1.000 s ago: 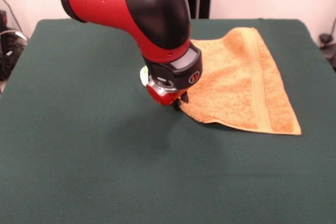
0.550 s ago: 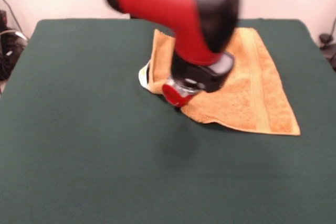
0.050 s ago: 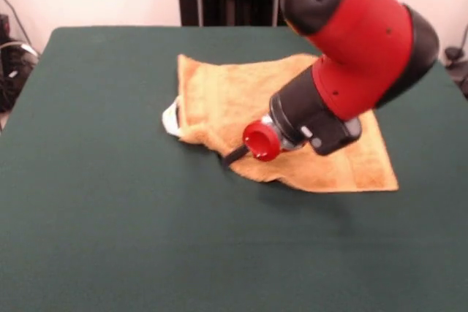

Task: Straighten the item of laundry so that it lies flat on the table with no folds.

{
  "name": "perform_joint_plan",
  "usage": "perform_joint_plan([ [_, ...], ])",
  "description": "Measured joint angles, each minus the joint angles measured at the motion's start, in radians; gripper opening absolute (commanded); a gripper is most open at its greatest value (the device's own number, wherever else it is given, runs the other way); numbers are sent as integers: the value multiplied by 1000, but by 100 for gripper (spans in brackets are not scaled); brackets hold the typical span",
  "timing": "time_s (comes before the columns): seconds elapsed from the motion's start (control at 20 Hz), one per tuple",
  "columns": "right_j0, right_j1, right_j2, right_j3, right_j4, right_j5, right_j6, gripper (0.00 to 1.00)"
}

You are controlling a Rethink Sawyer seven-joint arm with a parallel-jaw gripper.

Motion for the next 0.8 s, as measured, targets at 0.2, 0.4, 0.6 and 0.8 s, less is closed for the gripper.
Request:
perform_joint_plan([
  [0.2,-14,105,-155,-64,17,-1,145,0],
  [0.4,-20,148,-220,-75,35,-2,200,0],
  [0.6,-24,197,-295,-78,47,-16,243,0],
  [0.8,-29,228,-339,-85,47,-19,243,0],
])
